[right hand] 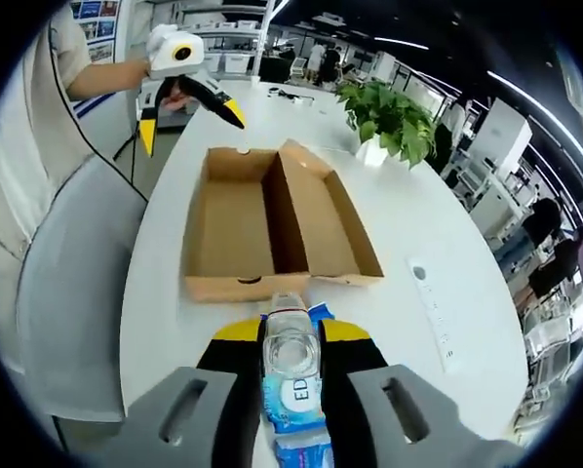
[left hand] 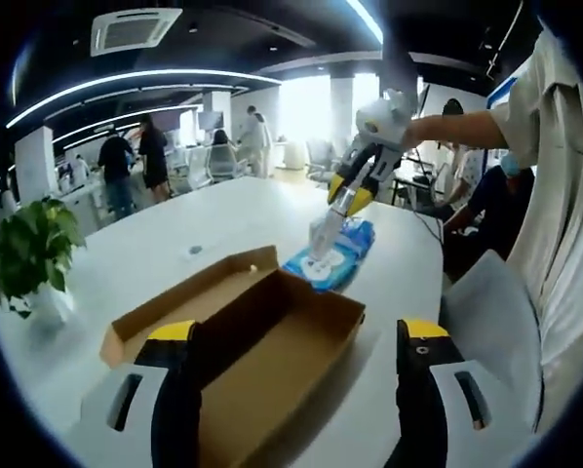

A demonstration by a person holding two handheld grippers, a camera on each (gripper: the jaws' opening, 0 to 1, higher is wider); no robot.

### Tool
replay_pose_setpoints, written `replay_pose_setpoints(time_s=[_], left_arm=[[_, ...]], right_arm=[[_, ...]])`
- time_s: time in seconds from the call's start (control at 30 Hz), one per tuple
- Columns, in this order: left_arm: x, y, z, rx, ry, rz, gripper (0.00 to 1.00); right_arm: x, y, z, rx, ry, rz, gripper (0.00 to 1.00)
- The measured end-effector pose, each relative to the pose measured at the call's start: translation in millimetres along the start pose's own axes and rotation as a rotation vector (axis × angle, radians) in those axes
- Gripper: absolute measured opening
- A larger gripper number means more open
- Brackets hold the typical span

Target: Operate the shoe box by opening the lid, removing the specified soft item, and placing it in the target area until the item is outside and the box remains undamaged.

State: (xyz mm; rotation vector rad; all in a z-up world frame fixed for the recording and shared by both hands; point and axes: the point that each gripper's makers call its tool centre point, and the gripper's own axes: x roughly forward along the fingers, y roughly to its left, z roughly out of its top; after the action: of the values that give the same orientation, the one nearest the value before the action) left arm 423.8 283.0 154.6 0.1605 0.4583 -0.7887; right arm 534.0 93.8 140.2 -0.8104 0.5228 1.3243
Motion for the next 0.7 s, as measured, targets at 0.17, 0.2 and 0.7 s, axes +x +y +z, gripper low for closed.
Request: replay_pose_setpoints(time_s=[0.17, 0.2, 0.7], left_arm=[[-8, 7.4, -0.9, 0.002, -0.034, 0.068, 0.90], [-10, 7.3, -2.5, -0.006, -0.035, 0.075, 0.90], [-37, 10.3, -16.1, -0.035, -0.052, 0.175, 0.92]], right_arm=[[3, -11, -4.9, -0.005, 0.022, 0.005, 0.18], [4, -13, -6.3, -0.006, 0.027, 0.008, 0.18], [12, -46, -25.7, -0.044, 0.117, 0.019, 0.18]])
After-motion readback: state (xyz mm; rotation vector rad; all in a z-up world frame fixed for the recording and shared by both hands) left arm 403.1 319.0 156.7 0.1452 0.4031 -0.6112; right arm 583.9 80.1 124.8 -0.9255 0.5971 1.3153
